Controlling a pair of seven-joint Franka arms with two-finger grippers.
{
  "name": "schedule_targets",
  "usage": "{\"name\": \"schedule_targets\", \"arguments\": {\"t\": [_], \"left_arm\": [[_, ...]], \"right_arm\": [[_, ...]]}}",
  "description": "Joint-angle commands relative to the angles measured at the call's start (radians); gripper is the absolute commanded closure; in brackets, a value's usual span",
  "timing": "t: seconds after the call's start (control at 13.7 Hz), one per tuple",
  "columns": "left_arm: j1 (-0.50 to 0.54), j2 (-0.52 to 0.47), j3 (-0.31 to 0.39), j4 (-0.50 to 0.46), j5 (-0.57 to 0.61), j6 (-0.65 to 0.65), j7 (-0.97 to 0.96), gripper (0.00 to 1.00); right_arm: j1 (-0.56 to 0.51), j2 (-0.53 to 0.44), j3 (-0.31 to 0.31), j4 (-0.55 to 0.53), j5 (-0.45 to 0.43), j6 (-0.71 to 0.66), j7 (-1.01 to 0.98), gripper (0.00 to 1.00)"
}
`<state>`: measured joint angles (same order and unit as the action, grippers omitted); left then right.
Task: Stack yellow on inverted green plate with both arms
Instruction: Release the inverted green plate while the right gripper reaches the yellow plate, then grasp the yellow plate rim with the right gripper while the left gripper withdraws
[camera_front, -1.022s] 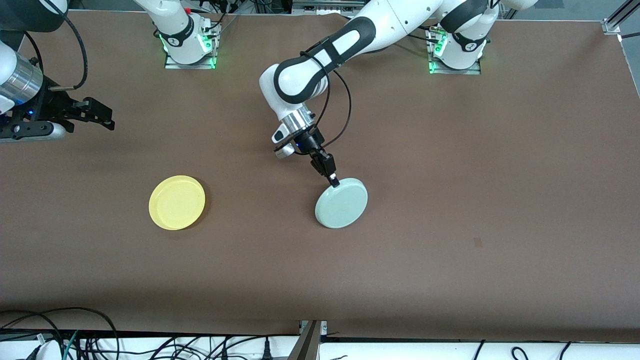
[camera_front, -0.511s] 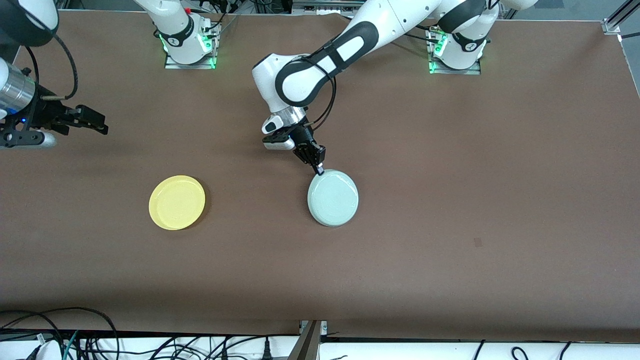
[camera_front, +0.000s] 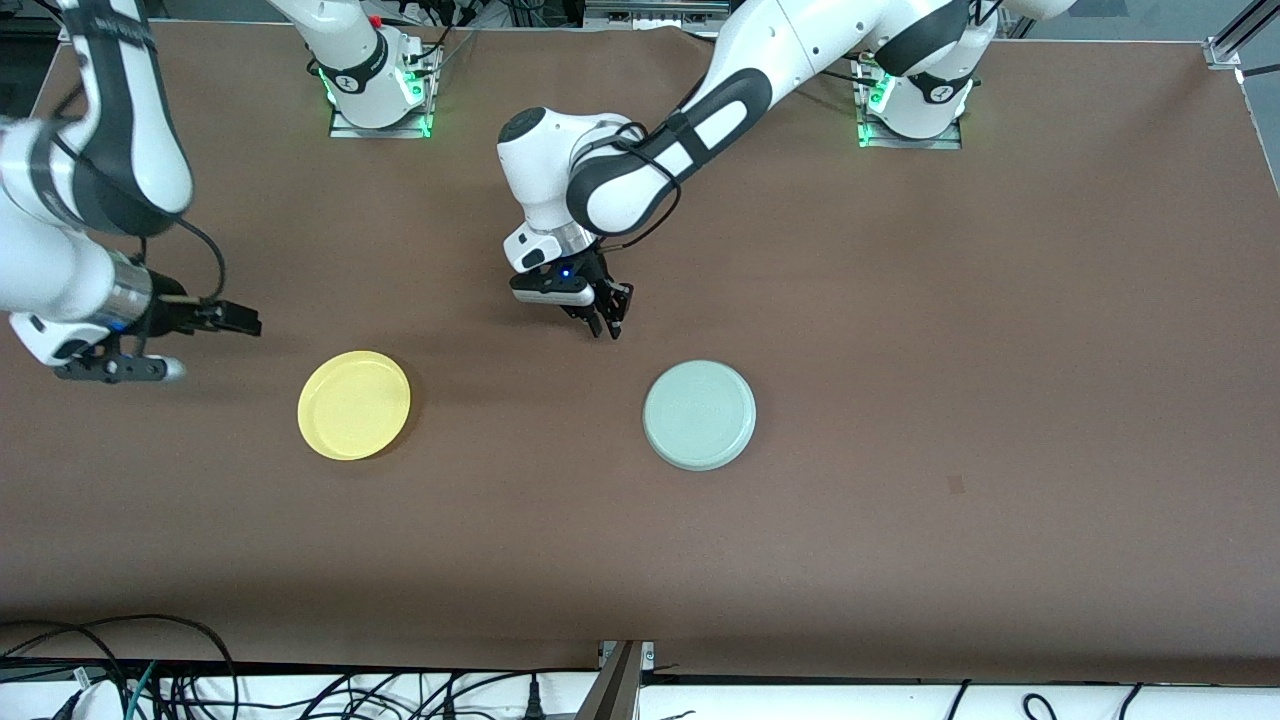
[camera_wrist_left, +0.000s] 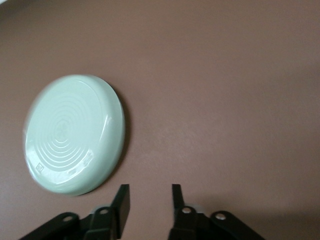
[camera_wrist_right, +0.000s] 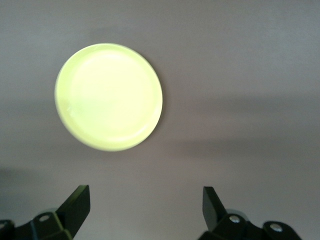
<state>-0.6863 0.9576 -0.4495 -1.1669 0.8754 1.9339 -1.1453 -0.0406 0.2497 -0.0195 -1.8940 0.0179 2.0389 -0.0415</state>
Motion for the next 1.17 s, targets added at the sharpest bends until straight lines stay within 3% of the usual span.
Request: {"name": "schedule_targets", "arguments": {"t": [0.0,0.29,0.37,0.44,0.66,0.8,0.95,1.1], "left_arm": [[0.080,-0.060,-0.017,0.009,-0.158,0.013,-0.005,0.00],[0.227,-0.192,-0.015,-0.028,-0.361,0.010,0.016,0.00],[0.270,-0.239,-0.015,-0.058,-0.407,0.010,0.053,0.00],[0.318,-0.281,-0.015,-0.077,-0.461,0.008,0.128,0.00],[0.457,-0.397,0.000,-0.131,-0.640,-0.030,0.339,0.00],[0.502,-0.469,0.078,-0.135,-0.719,-0.120,0.468,0.00],[0.549,-0.538,0.158,-0.151,-0.801,-0.237,0.609,0.00],[0.611,-0.594,0.210,-0.189,-0.817,-0.266,0.763,0.00]], "right_arm": [[-0.013,0.052,0.006,-0.126,0.013,0.252,0.000,0.01],[-0.036,0.186,0.007,-0.189,0.016,0.487,-0.038,0.02],[-0.039,0.198,0.009,-0.192,0.016,0.516,-0.046,0.09],[-0.039,0.207,0.009,-0.192,0.027,0.536,-0.046,0.25],[-0.030,0.253,0.016,-0.188,0.180,0.630,-0.041,0.79],[-0.028,0.269,0.023,-0.186,0.204,0.638,-0.034,1.00],[-0.028,0.267,0.024,-0.186,0.206,0.633,-0.035,1.00],[-0.028,0.252,0.038,-0.183,0.208,0.621,-0.032,1.00]]}}
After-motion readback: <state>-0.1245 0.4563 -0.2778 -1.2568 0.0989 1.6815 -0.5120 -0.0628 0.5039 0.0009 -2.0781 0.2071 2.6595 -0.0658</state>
